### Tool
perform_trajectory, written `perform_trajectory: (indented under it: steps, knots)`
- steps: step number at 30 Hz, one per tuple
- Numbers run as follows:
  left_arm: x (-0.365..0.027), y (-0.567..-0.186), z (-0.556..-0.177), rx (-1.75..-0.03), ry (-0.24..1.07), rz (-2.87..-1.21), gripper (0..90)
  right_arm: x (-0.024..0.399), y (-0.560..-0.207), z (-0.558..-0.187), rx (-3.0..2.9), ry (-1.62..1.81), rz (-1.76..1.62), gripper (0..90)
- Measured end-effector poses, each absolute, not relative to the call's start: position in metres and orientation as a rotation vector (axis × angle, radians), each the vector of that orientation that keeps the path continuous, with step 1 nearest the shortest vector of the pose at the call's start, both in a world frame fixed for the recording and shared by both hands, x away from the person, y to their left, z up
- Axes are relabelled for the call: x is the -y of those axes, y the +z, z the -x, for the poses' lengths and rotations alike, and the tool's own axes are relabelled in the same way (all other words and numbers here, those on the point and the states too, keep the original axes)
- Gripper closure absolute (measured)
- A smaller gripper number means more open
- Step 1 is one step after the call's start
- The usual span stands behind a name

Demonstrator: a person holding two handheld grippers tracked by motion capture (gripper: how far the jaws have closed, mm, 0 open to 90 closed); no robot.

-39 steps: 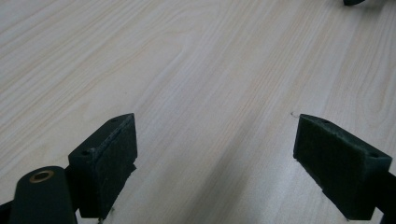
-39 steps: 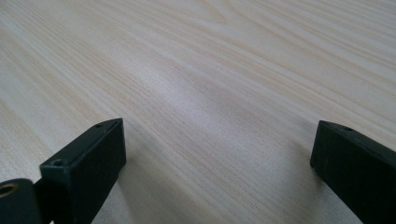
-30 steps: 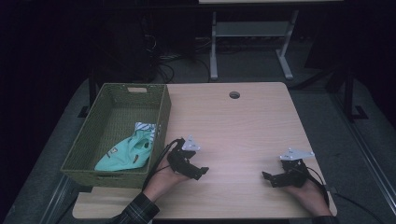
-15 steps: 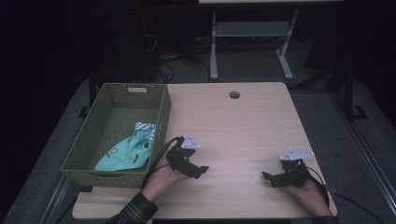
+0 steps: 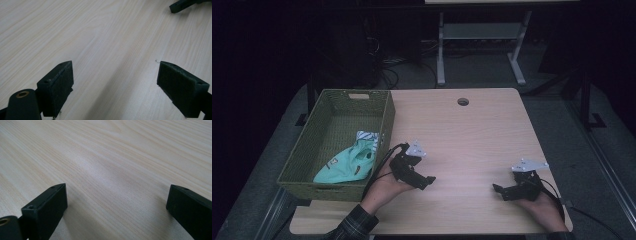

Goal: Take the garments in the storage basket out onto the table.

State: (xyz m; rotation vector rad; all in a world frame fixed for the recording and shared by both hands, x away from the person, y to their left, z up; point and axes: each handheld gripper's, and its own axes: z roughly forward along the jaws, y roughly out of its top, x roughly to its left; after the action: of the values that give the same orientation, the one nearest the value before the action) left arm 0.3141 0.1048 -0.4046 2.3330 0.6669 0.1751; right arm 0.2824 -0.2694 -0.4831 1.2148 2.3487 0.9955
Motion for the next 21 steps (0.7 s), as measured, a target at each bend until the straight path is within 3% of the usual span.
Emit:
perform_trajectory:
  steps: [21]
  knots:
    - [-0.104,-0.388,-0.316,-0.613,0.131,-2.356,13.4,0.269,-0.483,-0.282,-2.348,0.996,-1.215,3.1]
